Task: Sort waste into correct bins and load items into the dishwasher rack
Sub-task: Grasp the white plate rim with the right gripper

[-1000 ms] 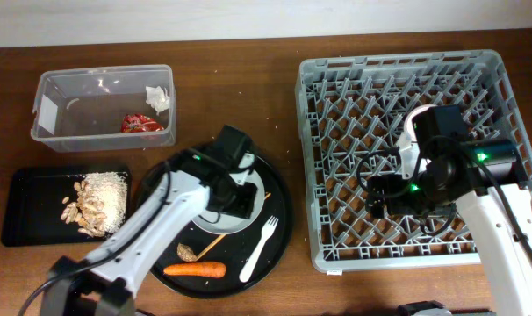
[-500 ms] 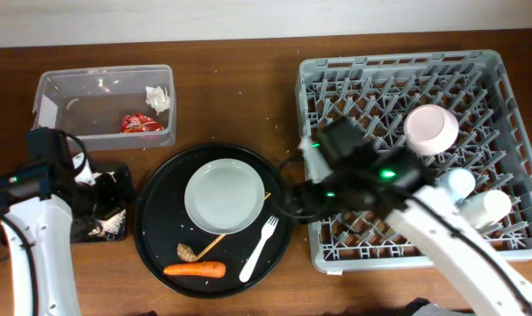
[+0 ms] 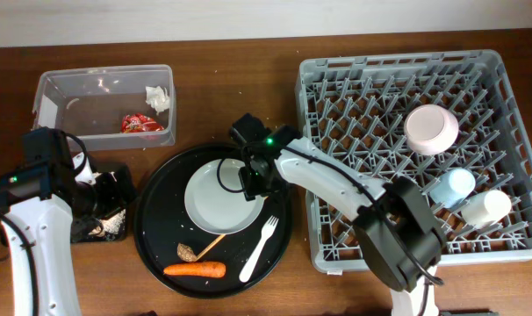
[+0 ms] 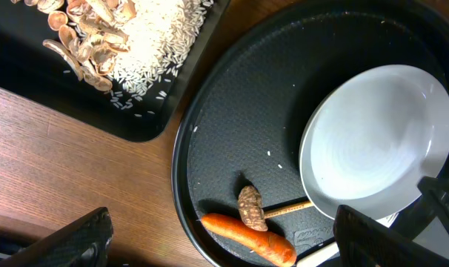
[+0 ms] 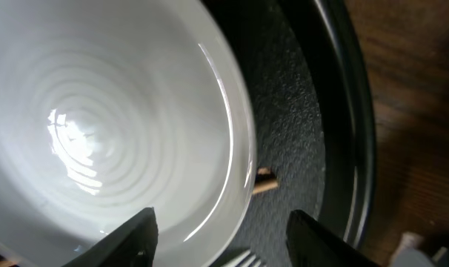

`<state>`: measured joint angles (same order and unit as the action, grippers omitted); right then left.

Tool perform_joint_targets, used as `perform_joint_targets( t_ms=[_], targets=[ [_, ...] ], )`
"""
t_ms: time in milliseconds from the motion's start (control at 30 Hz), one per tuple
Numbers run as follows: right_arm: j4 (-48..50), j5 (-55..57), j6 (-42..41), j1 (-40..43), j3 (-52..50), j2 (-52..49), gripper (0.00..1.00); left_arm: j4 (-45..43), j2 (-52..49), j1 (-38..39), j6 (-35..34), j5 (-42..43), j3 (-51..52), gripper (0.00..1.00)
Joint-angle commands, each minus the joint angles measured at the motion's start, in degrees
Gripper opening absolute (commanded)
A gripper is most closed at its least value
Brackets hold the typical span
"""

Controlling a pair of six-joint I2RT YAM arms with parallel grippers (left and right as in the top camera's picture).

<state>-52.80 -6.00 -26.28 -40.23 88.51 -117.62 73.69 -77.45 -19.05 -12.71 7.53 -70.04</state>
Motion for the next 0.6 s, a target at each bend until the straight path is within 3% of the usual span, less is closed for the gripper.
perform_joint_targets(
  t_ms=[0, 100, 433, 567],
  targets=[
    [0.2, 0.68, -3.37, -0.39, 0.9, -2.05, 0.47, -0.13, 0.55, -0.24, 0.31, 0.59, -0.28, 0.95],
    [0.13, 0.68, -3.45, -0.37, 0.85, -2.58, 0.35, -0.11, 0.55, -0.24, 0.31, 0.59, -0.28, 0.95],
    [0.61, 0.63, -8.61, -1.03, -3.32, -2.78, 0.31, -0.11, 0.55, -0.24, 0.31, 0.59, -0.28, 0.95],
    [0.81, 0.39, -8.74, -1.01, -3.87, -2.78, 0.18, -0.11, 0.55, -0.24, 0.31, 0.59, -0.28, 0.95]
  ],
)
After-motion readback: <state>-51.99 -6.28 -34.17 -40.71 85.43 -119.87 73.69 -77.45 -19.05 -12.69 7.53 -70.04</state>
